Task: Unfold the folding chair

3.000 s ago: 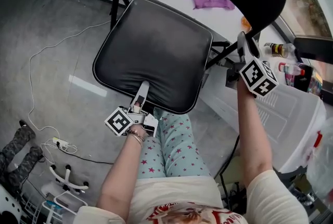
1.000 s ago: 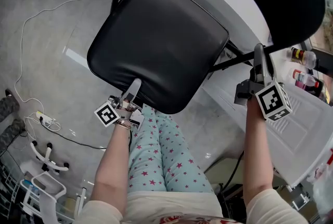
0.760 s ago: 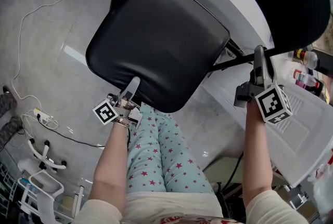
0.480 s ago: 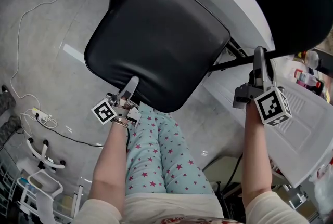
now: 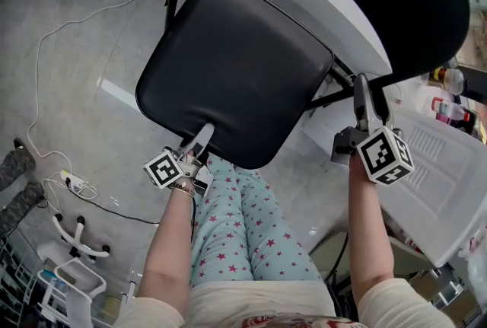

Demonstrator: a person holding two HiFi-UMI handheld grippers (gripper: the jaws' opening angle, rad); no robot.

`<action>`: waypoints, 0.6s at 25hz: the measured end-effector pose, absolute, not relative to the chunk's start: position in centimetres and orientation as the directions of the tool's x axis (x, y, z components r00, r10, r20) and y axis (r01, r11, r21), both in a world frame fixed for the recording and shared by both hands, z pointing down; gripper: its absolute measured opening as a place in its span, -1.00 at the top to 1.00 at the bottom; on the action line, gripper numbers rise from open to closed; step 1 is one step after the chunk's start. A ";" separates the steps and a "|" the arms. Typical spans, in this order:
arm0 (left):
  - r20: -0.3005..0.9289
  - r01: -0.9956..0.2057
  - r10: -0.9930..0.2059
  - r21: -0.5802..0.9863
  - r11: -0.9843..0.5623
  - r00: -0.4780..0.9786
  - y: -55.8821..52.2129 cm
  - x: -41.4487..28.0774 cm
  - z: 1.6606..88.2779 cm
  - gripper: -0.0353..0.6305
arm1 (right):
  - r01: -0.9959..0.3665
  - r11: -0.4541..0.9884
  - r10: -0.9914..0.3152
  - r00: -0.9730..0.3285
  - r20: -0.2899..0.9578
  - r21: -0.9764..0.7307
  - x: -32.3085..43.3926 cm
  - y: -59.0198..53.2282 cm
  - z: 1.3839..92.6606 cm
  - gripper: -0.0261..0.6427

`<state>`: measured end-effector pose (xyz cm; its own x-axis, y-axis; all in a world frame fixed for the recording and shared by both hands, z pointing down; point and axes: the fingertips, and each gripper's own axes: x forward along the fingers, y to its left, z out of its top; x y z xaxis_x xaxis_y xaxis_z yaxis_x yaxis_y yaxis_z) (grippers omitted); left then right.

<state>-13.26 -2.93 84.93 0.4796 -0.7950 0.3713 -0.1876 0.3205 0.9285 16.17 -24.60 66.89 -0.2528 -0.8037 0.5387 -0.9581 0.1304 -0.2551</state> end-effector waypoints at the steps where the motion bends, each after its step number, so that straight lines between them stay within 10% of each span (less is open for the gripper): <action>1: 0.408 -0.255 -0.758 0.912 0.320 0.509 -2.7 -13.2 85.1 -0.21 | -0.961 0.125 -0.799 -0.245 0.549 -0.248 16.0 -24.1 67.1 0.13; 15: 0.621 -0.378 -0.584 0.783 0.493 0.523 0.8 -14.4 83.9 -0.27 | -0.957 0.068 -0.740 -0.238 0.629 -0.282 14.2 -18.9 65.8 -0.08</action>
<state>-14.37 0.81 83.90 0.5235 -0.5837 0.6207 -0.3784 0.4935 0.7831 14.17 -18.87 65.83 -0.2379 -0.7404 0.6286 -0.9570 0.0680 -0.2821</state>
